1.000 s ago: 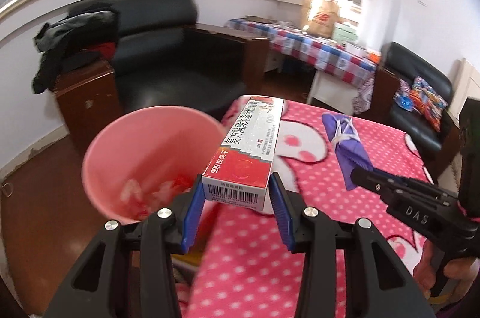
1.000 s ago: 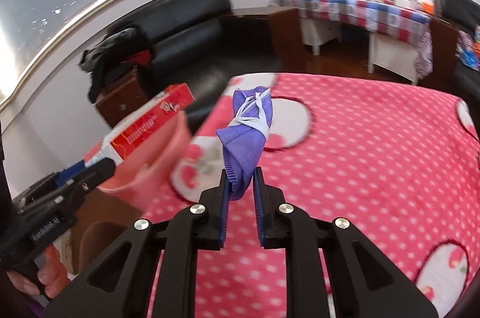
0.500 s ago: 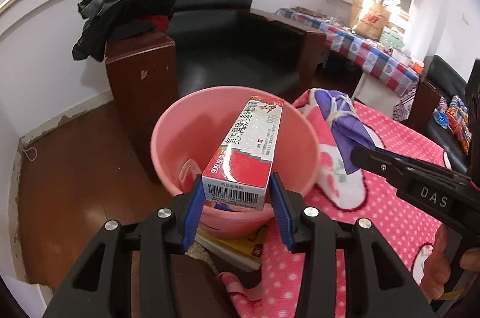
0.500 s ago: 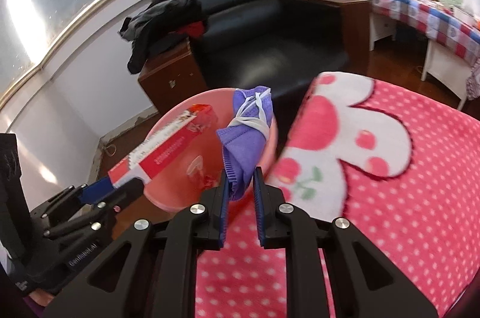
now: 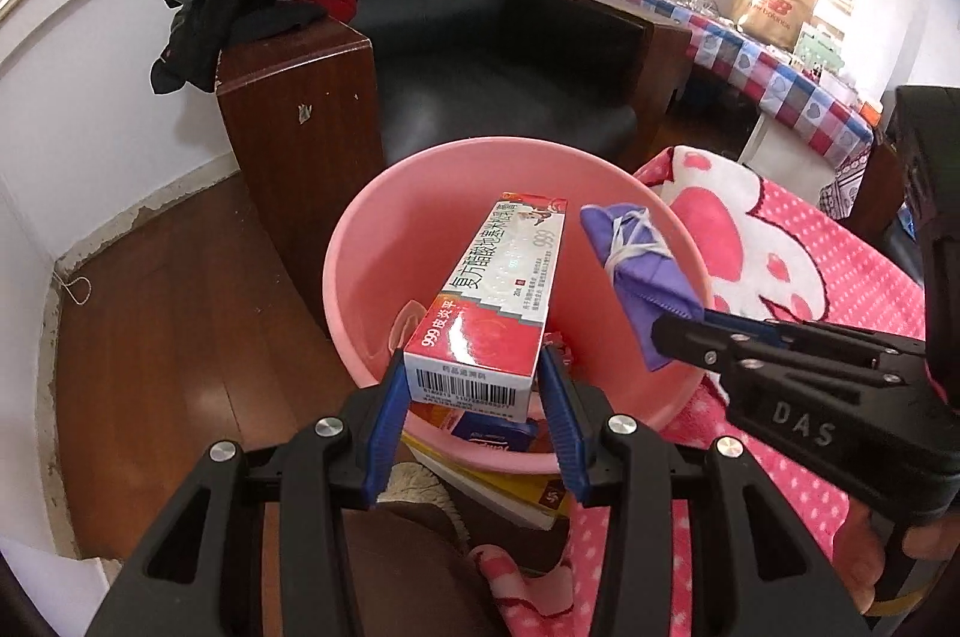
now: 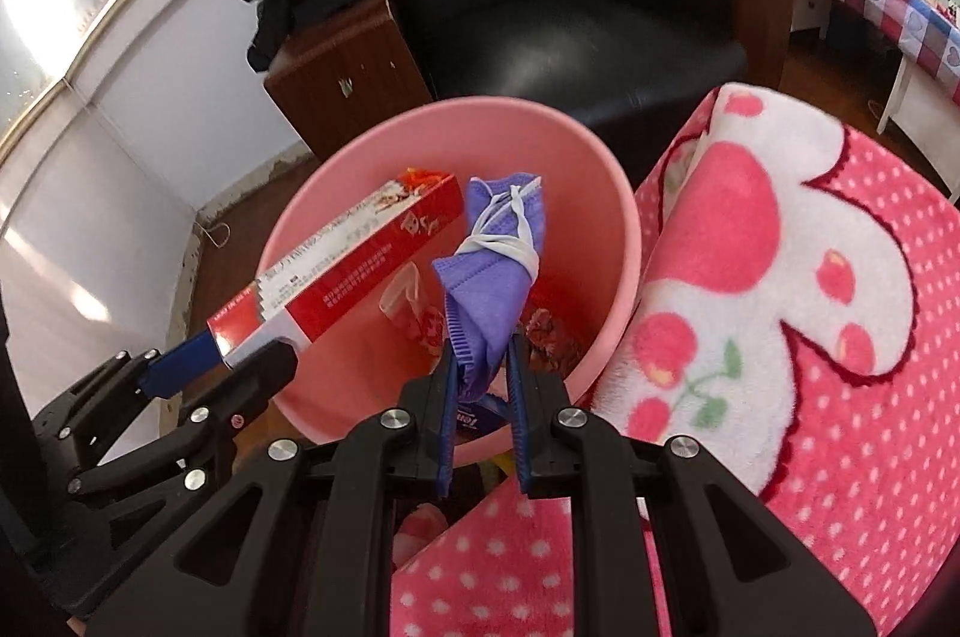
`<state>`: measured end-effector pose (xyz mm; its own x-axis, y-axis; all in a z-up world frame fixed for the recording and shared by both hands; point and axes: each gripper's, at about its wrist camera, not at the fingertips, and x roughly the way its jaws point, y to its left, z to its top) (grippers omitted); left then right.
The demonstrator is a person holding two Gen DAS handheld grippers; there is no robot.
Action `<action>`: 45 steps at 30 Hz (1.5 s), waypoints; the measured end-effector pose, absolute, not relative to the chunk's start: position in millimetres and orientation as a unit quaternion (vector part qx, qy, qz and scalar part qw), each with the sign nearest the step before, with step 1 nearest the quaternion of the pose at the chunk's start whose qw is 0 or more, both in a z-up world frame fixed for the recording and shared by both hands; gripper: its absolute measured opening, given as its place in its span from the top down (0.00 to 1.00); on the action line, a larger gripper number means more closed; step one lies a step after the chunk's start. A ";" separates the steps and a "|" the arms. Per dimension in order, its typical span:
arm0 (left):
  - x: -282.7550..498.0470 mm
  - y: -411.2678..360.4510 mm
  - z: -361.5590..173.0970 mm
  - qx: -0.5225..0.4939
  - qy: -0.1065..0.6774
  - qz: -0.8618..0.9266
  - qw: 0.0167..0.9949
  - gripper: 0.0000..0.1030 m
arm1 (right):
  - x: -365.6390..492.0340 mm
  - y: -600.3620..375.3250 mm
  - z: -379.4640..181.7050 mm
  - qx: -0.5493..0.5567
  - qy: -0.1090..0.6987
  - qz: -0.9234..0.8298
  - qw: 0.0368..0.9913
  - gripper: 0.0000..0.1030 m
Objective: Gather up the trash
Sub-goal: 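Carry the medicine box and purple cloth over the pink bucket and open both grippers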
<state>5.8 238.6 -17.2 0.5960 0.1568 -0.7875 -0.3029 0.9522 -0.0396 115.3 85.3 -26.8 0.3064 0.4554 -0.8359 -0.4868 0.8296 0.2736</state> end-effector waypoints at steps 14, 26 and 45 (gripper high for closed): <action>27.8 239.6 -33.9 -0.086 0.453 0.139 0.876 0.58 | 123.7 98.5 -35.8 -0.048 0.509 0.279 0.813 0.85; 26.9 249.6 -35.4 -0.108 0.445 0.145 0.877 0.57 | 130.2 101.8 -40.7 -0.047 0.513 0.271 0.813 0.84; 8.6 242.9 -17.4 -0.121 0.406 0.147 0.894 0.51 | 112.7 89.8 -27.3 -0.047 0.484 0.284 0.826 0.83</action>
